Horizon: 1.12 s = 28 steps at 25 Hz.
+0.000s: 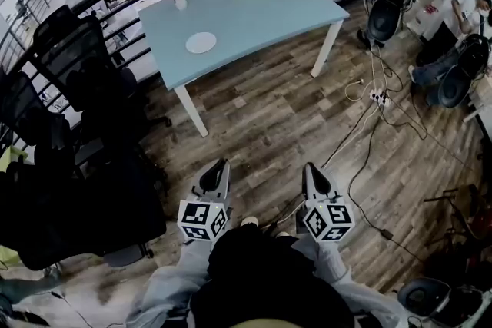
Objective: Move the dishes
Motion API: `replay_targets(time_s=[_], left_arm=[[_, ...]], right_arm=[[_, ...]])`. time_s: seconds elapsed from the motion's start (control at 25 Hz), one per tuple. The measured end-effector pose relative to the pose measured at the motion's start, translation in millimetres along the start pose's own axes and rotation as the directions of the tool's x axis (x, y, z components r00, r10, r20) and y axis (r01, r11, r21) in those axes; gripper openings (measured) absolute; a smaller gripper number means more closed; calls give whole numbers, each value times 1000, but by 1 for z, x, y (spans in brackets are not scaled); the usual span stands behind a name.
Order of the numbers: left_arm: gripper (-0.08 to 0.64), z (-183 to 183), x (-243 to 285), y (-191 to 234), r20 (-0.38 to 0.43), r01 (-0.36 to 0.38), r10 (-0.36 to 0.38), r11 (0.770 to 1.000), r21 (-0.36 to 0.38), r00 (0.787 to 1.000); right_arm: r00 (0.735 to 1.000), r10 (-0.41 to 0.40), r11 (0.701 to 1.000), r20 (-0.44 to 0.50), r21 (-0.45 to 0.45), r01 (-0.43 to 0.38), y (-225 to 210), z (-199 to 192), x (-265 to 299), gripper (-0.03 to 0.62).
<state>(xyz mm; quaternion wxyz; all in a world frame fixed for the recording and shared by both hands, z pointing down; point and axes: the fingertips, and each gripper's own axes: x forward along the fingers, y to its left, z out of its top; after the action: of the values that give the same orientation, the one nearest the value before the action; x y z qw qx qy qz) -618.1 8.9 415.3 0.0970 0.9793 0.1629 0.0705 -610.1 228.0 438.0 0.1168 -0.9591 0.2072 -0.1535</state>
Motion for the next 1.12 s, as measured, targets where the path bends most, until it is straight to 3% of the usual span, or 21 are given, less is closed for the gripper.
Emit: replay_targets(time_s=[0.64, 0.92, 1.12], left_arm=[[43, 14, 20, 25, 4, 65, -66, 997, 46, 998], [43, 14, 53, 42, -4, 16, -16, 999, 28, 1000], [43, 14, 98, 52, -17, -4, 5, 998, 59, 1000]], right_arm=[[999, -16, 999, 29, -30, 17, 16, 11, 31, 6], [1000, 16, 1000, 9, -26, -16, 6, 20, 67, 6], [1000, 25, 999, 1, -29, -25, -19, 32, 108, 8]])
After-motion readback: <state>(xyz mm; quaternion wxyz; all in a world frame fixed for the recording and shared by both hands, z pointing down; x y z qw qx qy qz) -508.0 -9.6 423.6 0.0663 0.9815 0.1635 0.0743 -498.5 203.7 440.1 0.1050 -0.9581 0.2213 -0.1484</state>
